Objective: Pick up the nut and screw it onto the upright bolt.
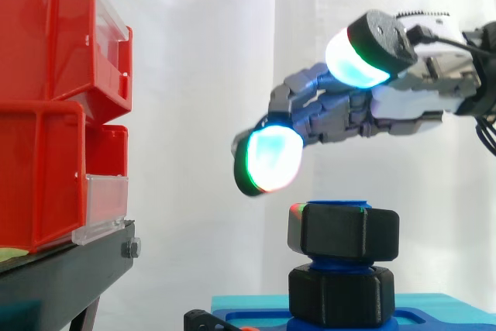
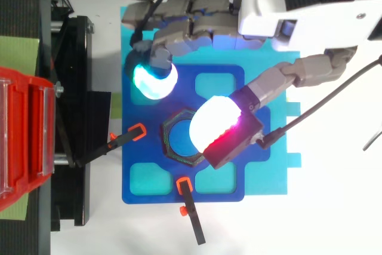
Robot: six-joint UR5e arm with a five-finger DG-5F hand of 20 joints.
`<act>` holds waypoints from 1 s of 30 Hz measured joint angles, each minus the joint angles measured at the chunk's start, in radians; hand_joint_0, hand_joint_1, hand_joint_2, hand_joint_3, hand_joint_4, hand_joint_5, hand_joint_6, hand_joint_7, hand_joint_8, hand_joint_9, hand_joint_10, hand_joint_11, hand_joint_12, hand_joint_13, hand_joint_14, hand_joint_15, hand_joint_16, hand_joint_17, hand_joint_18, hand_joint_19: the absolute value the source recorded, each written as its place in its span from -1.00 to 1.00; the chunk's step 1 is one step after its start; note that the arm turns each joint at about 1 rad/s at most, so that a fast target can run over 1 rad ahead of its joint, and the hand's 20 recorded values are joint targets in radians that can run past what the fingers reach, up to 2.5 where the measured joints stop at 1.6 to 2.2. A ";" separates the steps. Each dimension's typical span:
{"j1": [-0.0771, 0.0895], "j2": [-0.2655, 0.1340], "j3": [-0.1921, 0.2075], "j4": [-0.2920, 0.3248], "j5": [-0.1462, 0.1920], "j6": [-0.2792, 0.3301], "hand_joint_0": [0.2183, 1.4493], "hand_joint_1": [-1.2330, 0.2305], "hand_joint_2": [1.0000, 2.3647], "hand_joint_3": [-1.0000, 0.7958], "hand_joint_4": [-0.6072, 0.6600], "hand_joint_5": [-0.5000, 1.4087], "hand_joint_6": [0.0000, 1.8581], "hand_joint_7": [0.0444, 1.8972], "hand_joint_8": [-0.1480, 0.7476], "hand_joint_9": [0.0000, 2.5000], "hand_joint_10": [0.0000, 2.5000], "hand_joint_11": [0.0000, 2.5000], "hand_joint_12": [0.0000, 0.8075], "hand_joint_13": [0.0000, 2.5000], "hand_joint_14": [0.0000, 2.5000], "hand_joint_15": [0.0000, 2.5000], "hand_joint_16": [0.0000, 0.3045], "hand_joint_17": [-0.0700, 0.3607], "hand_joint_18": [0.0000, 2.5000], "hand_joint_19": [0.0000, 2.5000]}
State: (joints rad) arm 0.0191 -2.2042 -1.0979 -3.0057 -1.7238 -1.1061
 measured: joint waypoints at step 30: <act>0.105 -0.005 -0.061 0.108 0.077 -0.007 -0.58 0.63 -1.00 -0.44 0.13 -0.71 -0.46 -0.27 -0.26 -1.00 -1.00 -1.00 -0.19 -1.00 -1.00 -1.00 -0.70 -0.20 -1.00 -1.00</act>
State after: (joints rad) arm 0.1236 -2.2088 -1.1586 -2.8979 -1.6470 -1.1129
